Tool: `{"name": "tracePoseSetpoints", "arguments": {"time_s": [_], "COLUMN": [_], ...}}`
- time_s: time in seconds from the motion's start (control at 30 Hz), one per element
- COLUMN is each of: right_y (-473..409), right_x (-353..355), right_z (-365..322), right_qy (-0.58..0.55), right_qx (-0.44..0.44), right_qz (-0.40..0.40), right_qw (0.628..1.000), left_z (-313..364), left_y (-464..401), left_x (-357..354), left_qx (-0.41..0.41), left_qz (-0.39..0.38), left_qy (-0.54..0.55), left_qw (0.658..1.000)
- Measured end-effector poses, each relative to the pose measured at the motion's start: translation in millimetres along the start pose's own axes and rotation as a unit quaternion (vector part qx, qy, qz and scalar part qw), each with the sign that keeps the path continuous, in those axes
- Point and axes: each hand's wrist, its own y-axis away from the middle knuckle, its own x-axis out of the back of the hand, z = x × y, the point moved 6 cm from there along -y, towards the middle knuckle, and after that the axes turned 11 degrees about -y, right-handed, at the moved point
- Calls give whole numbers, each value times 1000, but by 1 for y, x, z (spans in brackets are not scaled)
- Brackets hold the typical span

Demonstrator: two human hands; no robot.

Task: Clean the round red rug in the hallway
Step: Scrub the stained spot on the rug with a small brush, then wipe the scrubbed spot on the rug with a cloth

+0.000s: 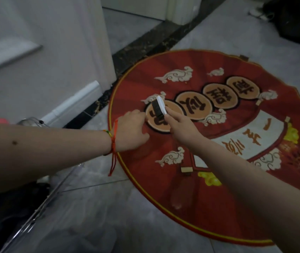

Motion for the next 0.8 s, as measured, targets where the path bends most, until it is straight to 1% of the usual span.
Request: {"name": "tracePoseSetpoints", "arguments": {"time_s": [0.17, 0.27, 0.4, 0.5, 0.63, 0.73, 0.8], "right_y": [-20, -28, -33, -31, -25, -12, -1], "right_x": [-50, -80, -122, -152, -175, -192, -203], "right_z": [-34, -42, -51, -55, -57, -59, -63], "right_qy": [34, 25, 27, 26, 65, 113, 149], "right_qx": [39, 33, 23, 7, -18, -26, -25], "right_qz": [-51, -76, -130, -169, -218, -267, -298], "right_qw": [997, 996, 991, 985, 974, 957, 943], "left_z": [-46, -78, -119, -143, -173, -189, -199], "left_y": [19, 43, 81, 100, 120, 143, 158], "left_x": [29, 27, 15, 8, 8, 3, -1], "left_qx": [72, 132, 233, 288, 327, 348, 352], "left_qz": [22, 21, 43, 54, 67, 48, 30], "left_qy": [30, 79, 168, 191, 213, 240, 236], "left_qw": [997, 988, 957, 937, 918, 905, 905]}}
